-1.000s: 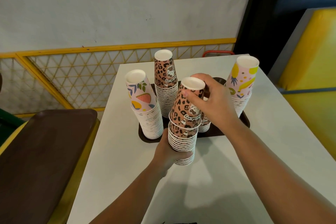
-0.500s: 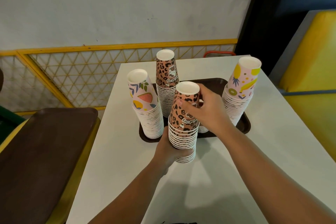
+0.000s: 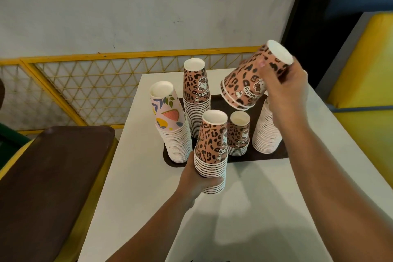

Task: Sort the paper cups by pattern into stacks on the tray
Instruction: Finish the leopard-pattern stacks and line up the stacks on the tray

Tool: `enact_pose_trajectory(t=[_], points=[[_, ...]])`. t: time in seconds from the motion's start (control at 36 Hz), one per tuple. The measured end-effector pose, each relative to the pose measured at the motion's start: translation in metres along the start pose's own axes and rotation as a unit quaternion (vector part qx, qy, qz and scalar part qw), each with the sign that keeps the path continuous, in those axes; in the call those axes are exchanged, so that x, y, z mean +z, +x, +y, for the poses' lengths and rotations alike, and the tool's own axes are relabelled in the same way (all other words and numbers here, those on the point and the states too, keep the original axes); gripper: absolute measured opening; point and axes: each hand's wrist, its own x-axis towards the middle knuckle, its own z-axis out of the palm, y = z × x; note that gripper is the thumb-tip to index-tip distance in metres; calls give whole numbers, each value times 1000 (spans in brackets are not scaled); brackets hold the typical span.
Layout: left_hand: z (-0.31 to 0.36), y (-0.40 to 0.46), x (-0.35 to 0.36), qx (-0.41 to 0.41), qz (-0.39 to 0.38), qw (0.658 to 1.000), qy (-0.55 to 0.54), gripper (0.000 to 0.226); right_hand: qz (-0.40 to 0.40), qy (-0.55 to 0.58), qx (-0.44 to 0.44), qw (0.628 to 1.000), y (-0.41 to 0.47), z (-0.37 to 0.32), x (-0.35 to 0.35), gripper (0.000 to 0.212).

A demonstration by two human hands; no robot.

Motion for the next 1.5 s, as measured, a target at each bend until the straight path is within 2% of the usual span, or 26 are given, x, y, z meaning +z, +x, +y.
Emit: enact_pose_trajectory(t=[0.08, 0.22, 0.36, 0.47, 0.56, 0.64, 0.72, 0.94, 1.17, 1.25, 1.33, 1.39, 1.44, 1.5], points=[[0, 0, -1, -2, 3, 1000, -6, 90, 12, -85, -44, 995, 1, 15, 2, 52], [2, 2, -2, 12, 8, 1000, -15, 93, -21, -157, -50, 986, -13, 56, 9, 56], [3, 4, -4, 21, 2, 1000, -9, 95, -97, -179, 3, 979, -25, 79, 14, 59], [5, 2, -3, 23, 2, 1000, -12, 94, -128, -164, 3, 978, -32, 71, 14, 72], [7, 2, -2, 28, 3, 1000, -7, 99, -193, -119, -18, 974, -42, 49, 15, 72], [7, 4, 0, 30, -5, 1000, -2, 108, -292, -117, -8, 949, -53, 37, 19, 60], [8, 5, 2, 30, -10, 999, 5, 108, -323, -136, 16, 936, -58, 37, 24, 65], [10, 7, 2, 32, -20, 999, 8, 97, -273, -146, 5, 951, -55, 33, 24, 60], [8, 6, 2, 12, -3, 1000, 8, 87, -230, -78, 31, 969, -46, 20, 20, 50], [7, 6, 2, 8, 2, 1000, 12, 83, -191, -42, 48, 980, -38, 15, 15, 53], [5, 6, 1, 3, 4, 1000, 11, 88, -150, 11, 51, 987, -26, 9, 8, 64], [5, 6, 0, 0, 4, 1000, 9, 90, -112, 32, 43, 992, -16, 5, 4, 64], [5, 5, 0, -1, 6, 1000, 6, 90, -73, 25, 32, 997, -8, 5, 1, 59], [5, 5, 0, -1, 9, 1000, 4, 89, -40, -31, 8, 999, -2, 9, 0, 59]])
